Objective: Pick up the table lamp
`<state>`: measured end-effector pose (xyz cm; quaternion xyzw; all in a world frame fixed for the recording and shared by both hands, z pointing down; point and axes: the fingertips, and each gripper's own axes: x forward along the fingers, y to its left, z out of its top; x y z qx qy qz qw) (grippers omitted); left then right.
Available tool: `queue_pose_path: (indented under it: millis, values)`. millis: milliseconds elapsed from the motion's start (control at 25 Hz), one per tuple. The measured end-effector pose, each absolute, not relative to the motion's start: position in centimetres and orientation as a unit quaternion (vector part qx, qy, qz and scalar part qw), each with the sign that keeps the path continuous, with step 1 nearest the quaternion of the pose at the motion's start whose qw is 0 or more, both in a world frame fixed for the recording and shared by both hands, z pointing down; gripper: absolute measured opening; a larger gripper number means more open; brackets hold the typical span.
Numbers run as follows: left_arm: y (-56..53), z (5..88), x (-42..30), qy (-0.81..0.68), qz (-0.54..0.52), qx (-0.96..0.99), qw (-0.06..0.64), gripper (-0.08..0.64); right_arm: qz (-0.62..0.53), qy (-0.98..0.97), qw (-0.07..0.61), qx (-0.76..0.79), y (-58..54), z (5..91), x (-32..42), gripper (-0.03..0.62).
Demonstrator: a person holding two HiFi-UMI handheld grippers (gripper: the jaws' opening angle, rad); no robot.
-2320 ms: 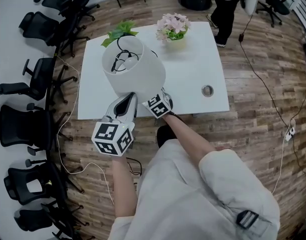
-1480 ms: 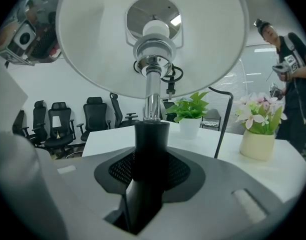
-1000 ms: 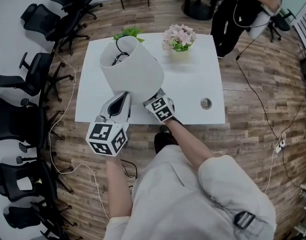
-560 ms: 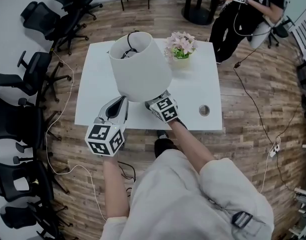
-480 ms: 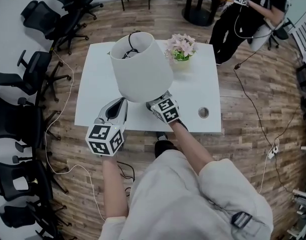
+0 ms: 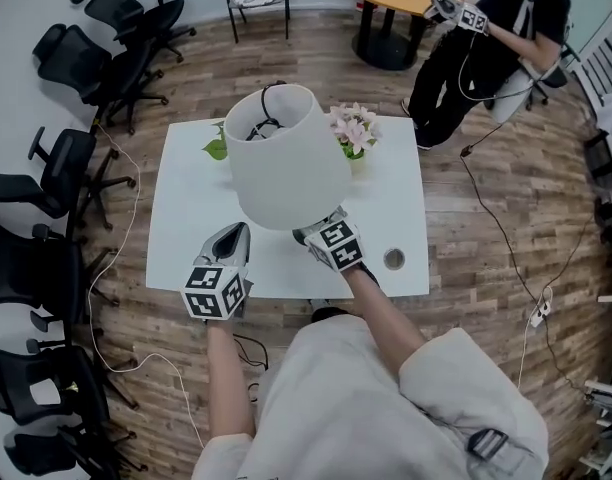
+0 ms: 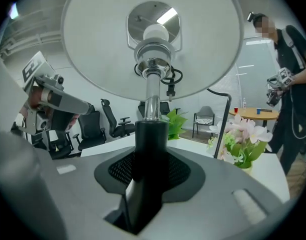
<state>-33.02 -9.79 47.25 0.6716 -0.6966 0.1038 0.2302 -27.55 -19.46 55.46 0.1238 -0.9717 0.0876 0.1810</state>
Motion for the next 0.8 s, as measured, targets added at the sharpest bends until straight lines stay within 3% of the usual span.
queue_pose_path:
  millis: [800]
  values:
    - [-15.7,49.8,-33.8,-0.644,0.099,0.72,0.241,0.0,0.097,-0.961,0.165,0.199,-22.2,52.8,-28.4,0.163]
